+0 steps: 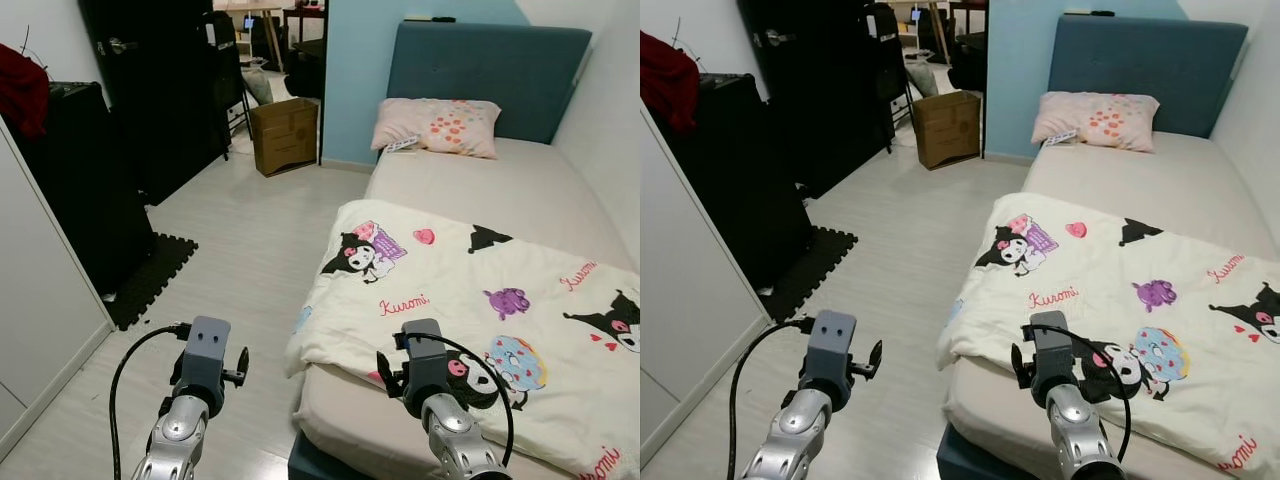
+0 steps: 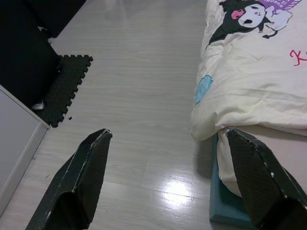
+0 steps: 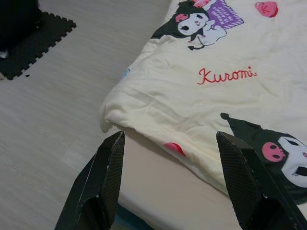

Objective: Clean up the room

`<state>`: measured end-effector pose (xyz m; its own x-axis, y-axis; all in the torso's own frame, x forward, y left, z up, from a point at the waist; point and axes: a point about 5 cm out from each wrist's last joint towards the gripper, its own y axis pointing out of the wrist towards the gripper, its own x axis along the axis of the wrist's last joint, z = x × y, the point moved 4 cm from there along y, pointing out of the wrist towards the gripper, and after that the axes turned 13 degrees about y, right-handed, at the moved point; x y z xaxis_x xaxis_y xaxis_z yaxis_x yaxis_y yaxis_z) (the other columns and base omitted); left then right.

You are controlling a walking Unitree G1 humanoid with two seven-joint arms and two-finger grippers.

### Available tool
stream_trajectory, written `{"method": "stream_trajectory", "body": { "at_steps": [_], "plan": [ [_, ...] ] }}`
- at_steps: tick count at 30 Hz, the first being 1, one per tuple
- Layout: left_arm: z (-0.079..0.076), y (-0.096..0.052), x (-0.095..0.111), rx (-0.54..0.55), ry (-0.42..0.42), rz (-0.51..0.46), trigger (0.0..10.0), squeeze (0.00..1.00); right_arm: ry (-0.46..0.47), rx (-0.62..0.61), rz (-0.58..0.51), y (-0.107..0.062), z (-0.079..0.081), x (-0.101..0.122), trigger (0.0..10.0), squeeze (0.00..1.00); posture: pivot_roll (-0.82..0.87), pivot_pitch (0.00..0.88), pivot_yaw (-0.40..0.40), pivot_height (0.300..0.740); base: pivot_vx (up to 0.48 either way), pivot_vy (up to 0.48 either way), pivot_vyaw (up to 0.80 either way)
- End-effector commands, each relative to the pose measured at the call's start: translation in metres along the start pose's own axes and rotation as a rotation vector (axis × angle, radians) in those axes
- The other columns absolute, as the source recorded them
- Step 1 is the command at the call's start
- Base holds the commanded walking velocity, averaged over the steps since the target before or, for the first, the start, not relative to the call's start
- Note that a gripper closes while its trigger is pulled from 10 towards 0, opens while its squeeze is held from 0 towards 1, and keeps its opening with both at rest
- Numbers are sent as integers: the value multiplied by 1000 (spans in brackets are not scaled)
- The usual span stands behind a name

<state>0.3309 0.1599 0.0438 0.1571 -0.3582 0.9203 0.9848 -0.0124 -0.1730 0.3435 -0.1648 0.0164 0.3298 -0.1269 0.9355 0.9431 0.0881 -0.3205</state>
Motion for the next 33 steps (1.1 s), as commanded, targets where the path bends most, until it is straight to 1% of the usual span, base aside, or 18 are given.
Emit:
{"method": "stream_trajectory", "body": {
  "at_steps": [1,6,12,31,33],
  "plan": [
    [0,0,-6,6,-2,33,10000,0,13,2,-4,-1,0,-1,10000,0,-44,79,-27,740,0,0,0],
    [3,1,-7,30,-27,43,10000,0,17,11,-3,-1,1,-2,10000,0,-45,82,-29,740,0,-301,0],
    [5,1,-5,49,-37,41,10000,0,18,17,-3,-2,1,-2,10000,0,-47,81,-31,740,0,-351,0],
    [8,0,-6,64,-36,44,10000,0,15,26,-2,-2,3,-1,10000,0,-46,78,-37,740,0,-355,0],
    [8,0,-6,54,-24,36,10000,0,16,27,-1,-2,3,-2,10000,0,-46,77,-36,740,0,-178,0]
  ]
}}
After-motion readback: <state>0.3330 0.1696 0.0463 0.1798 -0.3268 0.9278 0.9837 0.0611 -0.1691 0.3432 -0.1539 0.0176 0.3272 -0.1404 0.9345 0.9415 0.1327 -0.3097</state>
